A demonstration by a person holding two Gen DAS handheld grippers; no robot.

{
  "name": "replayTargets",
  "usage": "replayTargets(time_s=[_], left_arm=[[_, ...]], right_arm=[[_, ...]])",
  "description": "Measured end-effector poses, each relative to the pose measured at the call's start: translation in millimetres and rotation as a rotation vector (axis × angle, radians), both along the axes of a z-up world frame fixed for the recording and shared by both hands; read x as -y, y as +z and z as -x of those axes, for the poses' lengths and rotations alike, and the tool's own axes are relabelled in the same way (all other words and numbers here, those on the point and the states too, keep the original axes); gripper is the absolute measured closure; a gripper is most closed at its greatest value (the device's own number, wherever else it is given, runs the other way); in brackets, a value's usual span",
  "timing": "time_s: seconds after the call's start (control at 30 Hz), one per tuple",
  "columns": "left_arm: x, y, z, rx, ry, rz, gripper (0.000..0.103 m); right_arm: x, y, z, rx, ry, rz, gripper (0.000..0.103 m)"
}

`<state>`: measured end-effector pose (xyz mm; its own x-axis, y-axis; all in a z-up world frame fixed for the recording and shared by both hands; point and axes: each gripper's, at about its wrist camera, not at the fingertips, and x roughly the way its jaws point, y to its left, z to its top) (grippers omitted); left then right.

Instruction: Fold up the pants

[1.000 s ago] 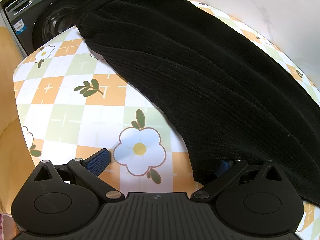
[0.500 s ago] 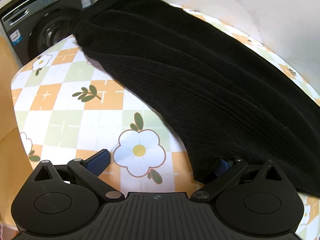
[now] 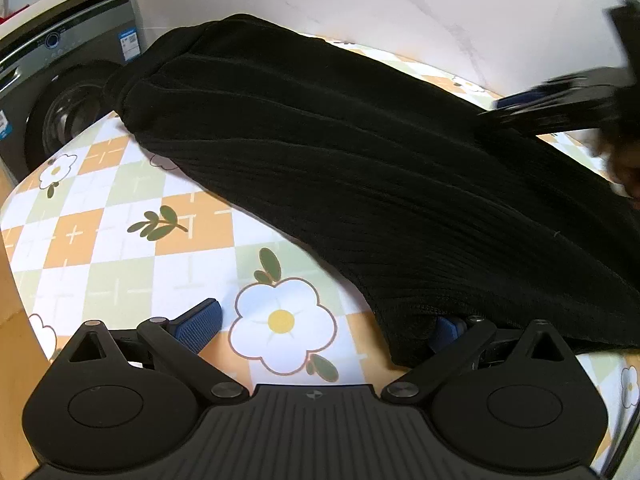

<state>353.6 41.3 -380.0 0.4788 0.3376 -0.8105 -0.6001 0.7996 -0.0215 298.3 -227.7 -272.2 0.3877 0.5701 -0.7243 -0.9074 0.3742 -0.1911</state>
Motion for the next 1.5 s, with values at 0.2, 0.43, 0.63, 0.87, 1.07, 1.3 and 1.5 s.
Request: replayTargets(time_s=[0.2, 0.43, 0.63, 0.87, 1.07, 1.3, 1.5], left_arm=[[-3.1, -0.4, 1.7, 0.003, 0.003, 0.01, 0.001], [-6.6, -1.1, 4.5, 0.013, -0.011, 0.017, 0.001], [-6.2, -2.1, 8.9, 0.024, -0.011, 0.021, 0.001], [-13.2, -2.9, 15.3, 0.02, -0.021, 0.029, 0.001], [-22.3, -0.9, 16.7, -0.002, -0.052, 0.05, 0.001], [-34.6, -1.8, 22.7, -0.01, -0.149, 0.029, 0.001], [-38.0, 1.6, 28.3, -0.016, -0.261, -0.027, 0.001]], right_arm=[[-20.4, -11.6, -14.1, -0.037, 0.022, 0.019, 0.088], [-20.6, 4.4, -29.9, 0.046, -0.035, -0.028, 0.095], [-47.0, -18.9, -50.4, 0.114, -0.123, 0.048, 0.095], [-35.6, -6.7, -60.0, -0.003, -0.178, -0.028, 0.072], [21.5, 28.4, -43.0, -0.063, -0.255, -0.148, 0.064], [113.7, 29.5, 25.3, -0.094, -0.405, -0.149, 0.064], [179.0, 14.9, 97.5, -0.127, -0.587, -0.137, 0.062]])
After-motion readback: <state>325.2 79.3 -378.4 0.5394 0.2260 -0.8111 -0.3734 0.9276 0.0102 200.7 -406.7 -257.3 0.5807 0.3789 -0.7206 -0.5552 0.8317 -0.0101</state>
